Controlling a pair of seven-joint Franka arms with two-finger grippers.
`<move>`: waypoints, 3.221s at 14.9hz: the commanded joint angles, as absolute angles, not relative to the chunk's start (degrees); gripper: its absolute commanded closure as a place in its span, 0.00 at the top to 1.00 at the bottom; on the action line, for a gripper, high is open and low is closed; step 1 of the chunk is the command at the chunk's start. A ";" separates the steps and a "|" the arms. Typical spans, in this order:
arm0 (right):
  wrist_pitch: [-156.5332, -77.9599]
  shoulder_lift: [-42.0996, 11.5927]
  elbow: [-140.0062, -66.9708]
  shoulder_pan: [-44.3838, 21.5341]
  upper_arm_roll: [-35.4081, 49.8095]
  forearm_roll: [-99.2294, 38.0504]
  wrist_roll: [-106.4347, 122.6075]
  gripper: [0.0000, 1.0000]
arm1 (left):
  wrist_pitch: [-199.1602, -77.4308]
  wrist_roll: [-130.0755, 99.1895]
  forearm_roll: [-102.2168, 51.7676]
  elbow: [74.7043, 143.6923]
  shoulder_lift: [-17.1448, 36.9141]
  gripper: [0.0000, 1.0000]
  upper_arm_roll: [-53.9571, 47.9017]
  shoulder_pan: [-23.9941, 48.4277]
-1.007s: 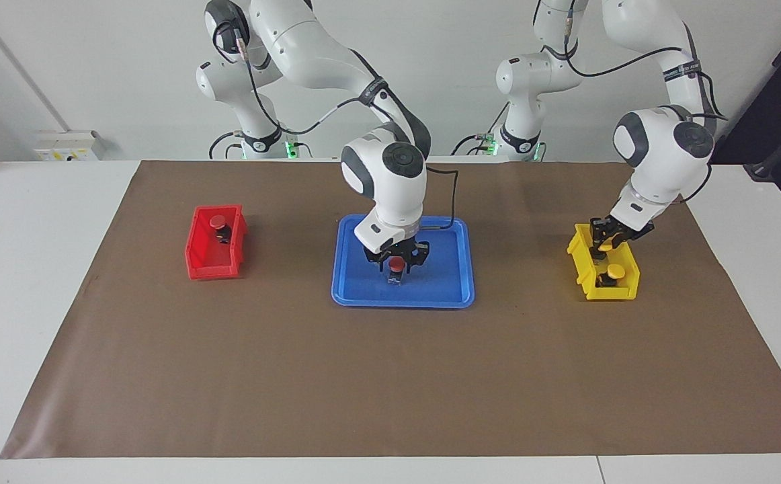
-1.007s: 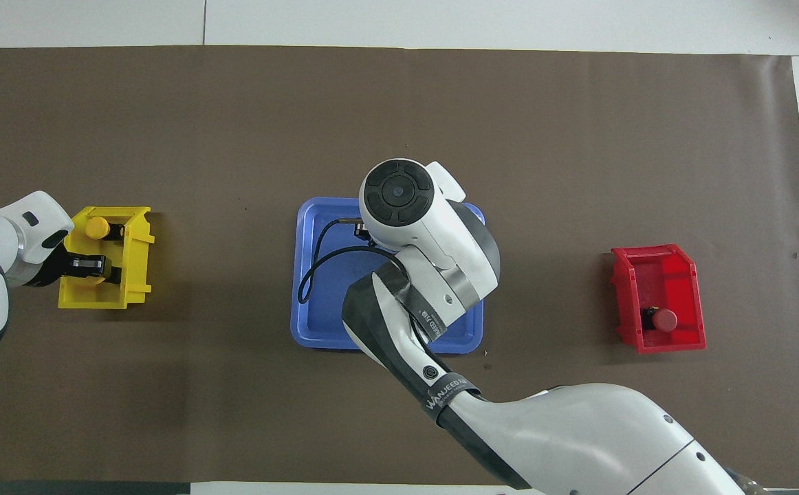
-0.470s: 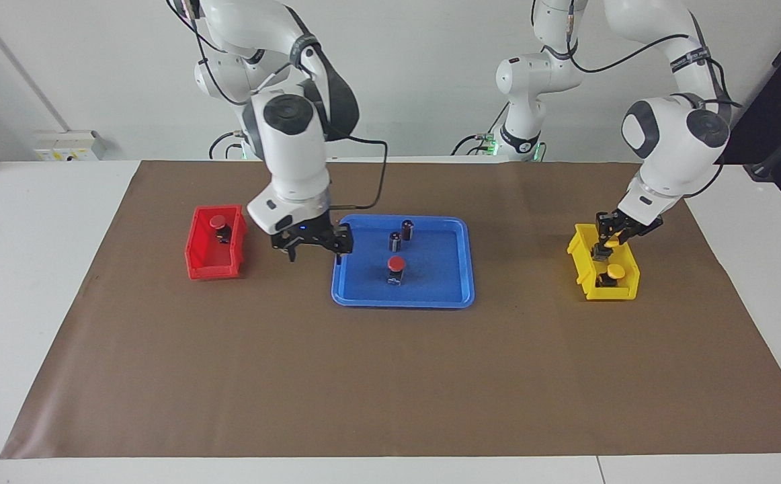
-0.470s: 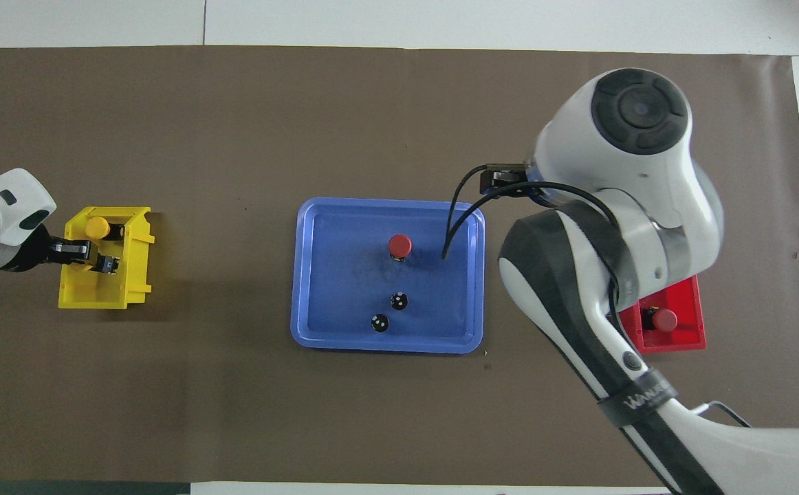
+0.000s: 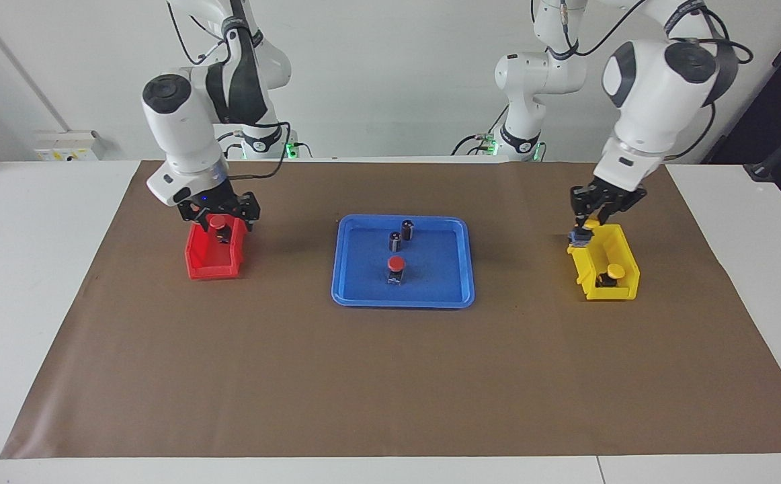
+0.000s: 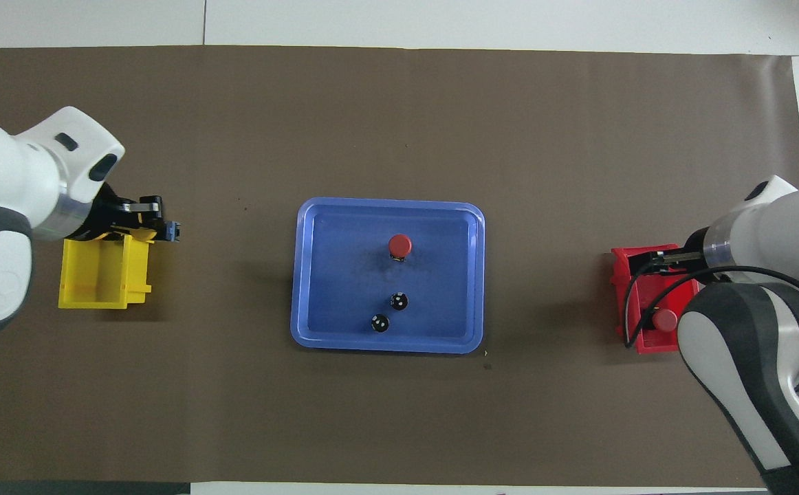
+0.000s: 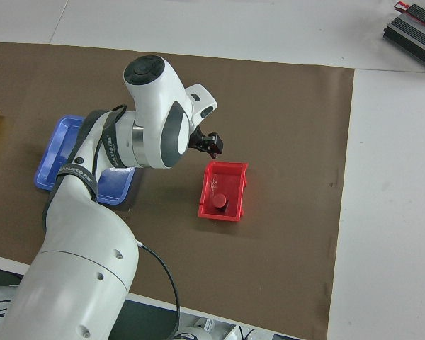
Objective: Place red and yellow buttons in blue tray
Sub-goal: 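Return the right gripper to the red holder while the left gripper lifts the button, then lower the yellow button into the blue tray and open the left gripper, then withdraw the left gripper while the right gripper grasps the second red button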
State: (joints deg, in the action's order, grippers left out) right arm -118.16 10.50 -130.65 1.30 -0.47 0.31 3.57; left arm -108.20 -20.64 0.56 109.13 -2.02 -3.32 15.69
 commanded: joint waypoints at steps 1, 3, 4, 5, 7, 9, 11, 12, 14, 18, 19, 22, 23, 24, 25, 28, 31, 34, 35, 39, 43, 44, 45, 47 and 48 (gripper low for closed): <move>-119.97 14.15 -136.57 2.90 0.44 -1.41 6.24 0.81 | -113.36 -27.84 -1.66 108.81 1.75 0.01 -2.46 21.26; -120.23 14.50 -138.42 3.16 0.35 -1.41 7.02 0.74 | -118.88 -29.61 -4.56 108.72 5.34 0.02 -2.37 24.07; -120.32 14.41 -138.86 3.69 0.35 -1.41 7.99 0.71 | -121.53 -30.66 -5.01 108.72 7.01 0.02 -2.37 25.39; -121.37 14.33 -139.74 4.21 0.35 -1.41 8.69 0.69 | -122.42 -31.80 -5.01 108.63 7.90 0.01 -2.37 26.27; -124.26 14.24 -141.85 4.83 0.35 -1.41 9.49 0.67 | -124.88 -34.61 -5.10 108.63 9.75 0.01 -2.37 28.73; -125.68 13.98 -142.47 5.27 0.35 -1.41 11.07 0.66 | -126.21 -35.16 -5.01 108.63 11.60 0.01 -2.29 30.41; -125.77 13.54 -142.65 6.32 0.35 -1.41 13.17 0.65 | -125.95 -34.81 -4.92 108.90 11.78 0.01 -2.37 31.02; -125.95 12.84 -142.73 6.68 0.35 -1.41 13.71 0.65 | -126.12 -34.80 -4.92 108.64 12.21 0.01 -2.37 32.07; -128.66 12.74 -143.69 6.51 0.44 -1.41 13.89 0.61 | -126.21 -34.98 -4.66 108.54 12.83 0.01 -2.29 33.83; -129.46 12.66 -145.46 5.98 0.44 -1.41 13.71 0.61 | -126.30 -35.07 -3.78 108.20 14.49 0.01 -2.20 35.33; -129.46 12.66 -145.55 5.98 0.44 -1.41 13.71 0.60 | -126.30 -35.07 -3.26 108.11 14.76 0.01 -2.20 35.33; -129.46 12.83 -146.07 6.06 0.44 -1.41 14.94 0.59 | -126.74 -35.16 -2.81 106.53 17.22 0.01 -2.20 35.51; -129.46 13.09 -146.60 6.06 0.44 -1.41 15.20 0.58 | -127.09 -35.16 -2.90 106.26 17.66 0.02 -2.20 35.51; -129.46 13.18 -146.95 6.06 0.44 -1.41 15.21 0.58 | -127.61 -35.16 -2.81 106.26 17.93 0.04 -2.20 35.51; -129.55 13.18 -147.04 6.06 0.44 -1.41 15.21 0.56 | -127.70 -35.16 -2.90 106.26 17.93 0.17 -2.20 35.51; -129.64 13.18 -147.13 6.06 0.44 -1.41 15.21 0.45 | -126.74 -35.59 -2.90 105.12 18.02 0.58 -2.20 35.51; -129.73 12.92 -146.52 5.98 0.53 -1.41 15.29 0.24 | -123.77 -36.91 -2.90 103.19 17.67 0.70 -2.11 35.33; -123.96 10.91 -139.69 6.59 0.35 -1.23 18.44 0.22 | -118.15 -36.83 -2.90 100.99 15.48 0.85 -1.50 34.37; -119.92 9.68 -135.31 6.68 0.35 -0.71 18.98 0.22 | -115.43 -36.74 -2.81 100.99 14.16 0.93 -0.89 33.50; -103.13 2.22 -113.87 4.76 1.23 -0.35 15.41 0.22 | -106.98 -29.11 -0.44 100.73 9.06 1.00 -0.09 25.77; -101.60 -3.50 -103.20 -9.72 1.41 -1.31 -7.06 0.22 | -101.27 -14.81 0.79 100.81 2.65 1.00 1.14 16.90; -103.08 -5.86 -100.57 -12.97 1.41 -1.32 -12.77 0.22 | -99.60 -11.29 0.79 100.81 0.98 1.00 1.14 14.87; -105.44 -8.85 -98.72 -15.97 1.49 -1.32 -17.88 0.23 | -98.01 -8.38 0.79 100.72 -0.43 1.00 1.14 12.77; -112.64 -12.11 -98.52 -20.02 1.49 -1.41 -24.23 0.22 | -95.46 -4.15 0.79 100.72 -2.97 1.00 1.23 9.77; -114.76 -13.61 -98.79 -21.69 1.49 -1.32 -25.39 0.22 | -94.06 -2.30 0.53 100.72 -4.12 1.00 1.23 8.45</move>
